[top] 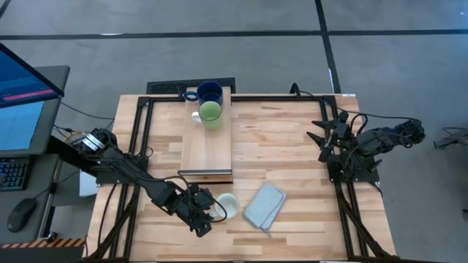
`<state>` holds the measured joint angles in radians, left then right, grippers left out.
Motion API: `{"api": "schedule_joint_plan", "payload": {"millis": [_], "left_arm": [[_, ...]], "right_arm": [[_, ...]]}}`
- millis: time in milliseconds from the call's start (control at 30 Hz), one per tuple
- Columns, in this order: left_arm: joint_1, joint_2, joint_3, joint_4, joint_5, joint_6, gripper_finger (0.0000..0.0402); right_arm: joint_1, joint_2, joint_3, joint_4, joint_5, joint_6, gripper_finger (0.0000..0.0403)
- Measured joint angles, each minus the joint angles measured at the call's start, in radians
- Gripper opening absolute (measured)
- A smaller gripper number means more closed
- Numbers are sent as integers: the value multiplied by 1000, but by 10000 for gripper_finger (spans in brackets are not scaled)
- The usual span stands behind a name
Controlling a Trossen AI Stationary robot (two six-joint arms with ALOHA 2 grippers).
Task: Stack small to large cups/mugs on shelf
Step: Put the white yellow mug on the shelf
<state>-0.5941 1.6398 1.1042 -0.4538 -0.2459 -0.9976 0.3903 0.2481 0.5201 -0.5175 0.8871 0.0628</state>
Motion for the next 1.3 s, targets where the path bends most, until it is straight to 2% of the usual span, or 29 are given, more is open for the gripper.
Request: {"api": "schedule_joint_plan", "payload": {"millis": [467, 1300], "left_arm": [[47, 0, 0, -4, -3, 106, 195], [75, 0, 0, -21, 51, 98, 194]], "right_arm": [[0, 0, 0, 0, 0, 0, 240], [0, 0, 0, 0, 0, -2, 240]]}}
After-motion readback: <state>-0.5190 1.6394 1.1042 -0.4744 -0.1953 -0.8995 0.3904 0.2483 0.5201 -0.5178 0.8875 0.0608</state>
